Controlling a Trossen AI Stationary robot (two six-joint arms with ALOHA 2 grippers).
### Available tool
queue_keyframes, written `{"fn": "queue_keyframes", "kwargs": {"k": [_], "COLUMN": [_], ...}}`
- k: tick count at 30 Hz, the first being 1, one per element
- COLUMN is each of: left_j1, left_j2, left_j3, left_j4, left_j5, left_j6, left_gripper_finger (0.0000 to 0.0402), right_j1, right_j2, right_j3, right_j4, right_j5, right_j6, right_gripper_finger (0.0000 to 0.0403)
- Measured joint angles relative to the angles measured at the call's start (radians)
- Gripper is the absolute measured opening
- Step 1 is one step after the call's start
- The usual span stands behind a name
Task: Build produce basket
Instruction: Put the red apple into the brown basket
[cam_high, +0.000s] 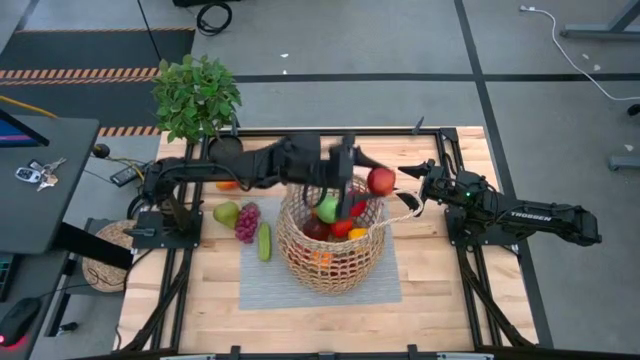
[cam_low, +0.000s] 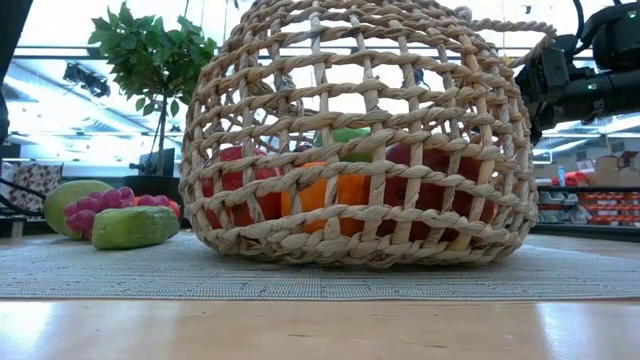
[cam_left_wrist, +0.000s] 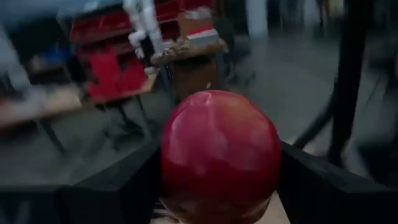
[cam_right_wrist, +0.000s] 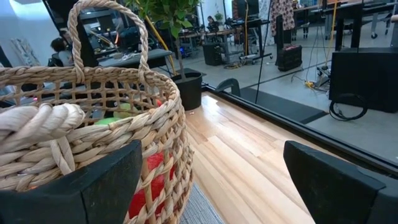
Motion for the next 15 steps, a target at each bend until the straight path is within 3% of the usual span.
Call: {"fn": "queue_keyframes", "kwargs": {"k": [4,7,10,15], "left_j1": [0.043,0.067,0.077,0.073], "left_j2": [0.000,0.000,0.000,0.000], "left_j3": [0.000,0.000,0.000,0.000], "left_j4": [0.011,0.003,-0.011,-0.016], "left_j5": [0.004,0.005,0.005,0.009], "left_j6": [-0.407,-0.612,-0.695,-0.698], "left_gripper_finger": [0.0275,0.0275,0.0275,0.0275], "right_j1": [0.000,0.000,0.000,0.000], "right_j2": [0.000,0.000,0.000,0.000], "right_j3": [0.000,0.000,0.000,0.000], "right_j4": [0.000,0.000,0.000,0.000], "right_j5": [0.000,0.000,0.000,0.000], "right_j6": [0.000,0.000,0.000,0.000], "right_gripper_finger": [0.0394,0.0394,0.0394,0.0394]}}
